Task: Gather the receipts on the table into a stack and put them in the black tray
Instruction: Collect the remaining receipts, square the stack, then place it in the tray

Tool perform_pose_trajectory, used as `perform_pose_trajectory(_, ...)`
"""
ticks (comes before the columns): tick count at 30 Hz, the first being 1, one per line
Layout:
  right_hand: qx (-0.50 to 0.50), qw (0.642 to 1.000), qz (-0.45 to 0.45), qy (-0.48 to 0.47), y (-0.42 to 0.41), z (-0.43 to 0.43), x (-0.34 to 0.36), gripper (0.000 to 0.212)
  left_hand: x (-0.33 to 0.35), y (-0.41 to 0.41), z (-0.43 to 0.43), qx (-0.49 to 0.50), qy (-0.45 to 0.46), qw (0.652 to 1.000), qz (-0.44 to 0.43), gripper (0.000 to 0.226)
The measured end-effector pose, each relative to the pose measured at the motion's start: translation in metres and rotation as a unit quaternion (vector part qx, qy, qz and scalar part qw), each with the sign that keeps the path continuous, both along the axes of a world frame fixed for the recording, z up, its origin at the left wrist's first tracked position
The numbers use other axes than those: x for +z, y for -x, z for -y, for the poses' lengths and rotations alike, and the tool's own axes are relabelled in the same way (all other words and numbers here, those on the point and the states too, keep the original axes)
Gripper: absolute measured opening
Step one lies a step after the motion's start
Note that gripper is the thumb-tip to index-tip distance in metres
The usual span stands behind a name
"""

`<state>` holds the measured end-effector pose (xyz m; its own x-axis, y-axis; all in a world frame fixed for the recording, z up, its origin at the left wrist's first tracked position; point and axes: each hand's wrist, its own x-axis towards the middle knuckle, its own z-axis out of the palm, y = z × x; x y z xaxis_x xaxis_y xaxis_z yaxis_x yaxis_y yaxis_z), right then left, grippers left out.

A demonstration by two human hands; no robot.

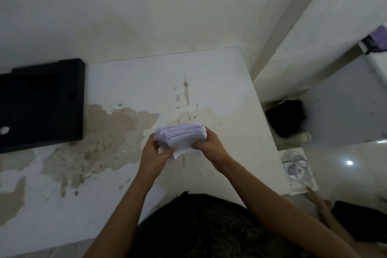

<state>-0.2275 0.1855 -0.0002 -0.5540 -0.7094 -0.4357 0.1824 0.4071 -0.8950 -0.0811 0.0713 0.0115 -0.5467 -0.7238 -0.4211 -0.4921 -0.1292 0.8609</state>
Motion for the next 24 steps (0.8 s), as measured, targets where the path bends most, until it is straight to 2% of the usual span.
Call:
perform_pose_trajectory(3, 0.006, 1.000, -0.026, -0.012, -0.005, 0.003, -0.005, 0.049, -0.013, 0.005, -0.008, 0.020, 0.002, 0.999, 0.028, 0.029)
perform_pose_trajectory(5, 0.016, 0.999, -0.041, -0.011, -0.007, 0.008, -0.007, 0.042, -0.019, 0.012, -0.014, 0.016, 0.012, 0.998, 0.056, 0.037)
perform_pose_trajectory(11, 0.018, 0.998, -0.061, -0.007, -0.002, 0.020, -0.008, 0.036, -0.010, 0.027, -0.008, 0.021, 0.027, 0.999, 0.012, 0.018)
perform_pose_trajectory(13, 0.020, 0.998, -0.054, -0.008, 0.002, 0.018, -0.012, 0.032, -0.008, 0.025, -0.006, 0.040, 0.011, 0.999, -0.008, 0.031)
perform_pose_trajectory(16, 0.015, 1.000, -0.007, -0.004, 0.002, 0.017, -0.014, 0.037, -0.006, 0.027, -0.007, 0.083, 0.024, 0.995, -0.056, 0.050)
perform_pose_trajectory(21, -0.021, 0.999, 0.047, 0.015, -0.008, 0.025, -0.004, 0.064, -0.002, 0.041, -0.016, 0.242, -0.058, 0.962, -0.114, 0.022)
perform_pose_trajectory(24, -0.054, 0.998, 0.032, 0.001, -0.015, 0.028, 0.005, 0.062, -0.001, 0.049, -0.020, 0.293, -0.050, 0.951, -0.089, 0.021)
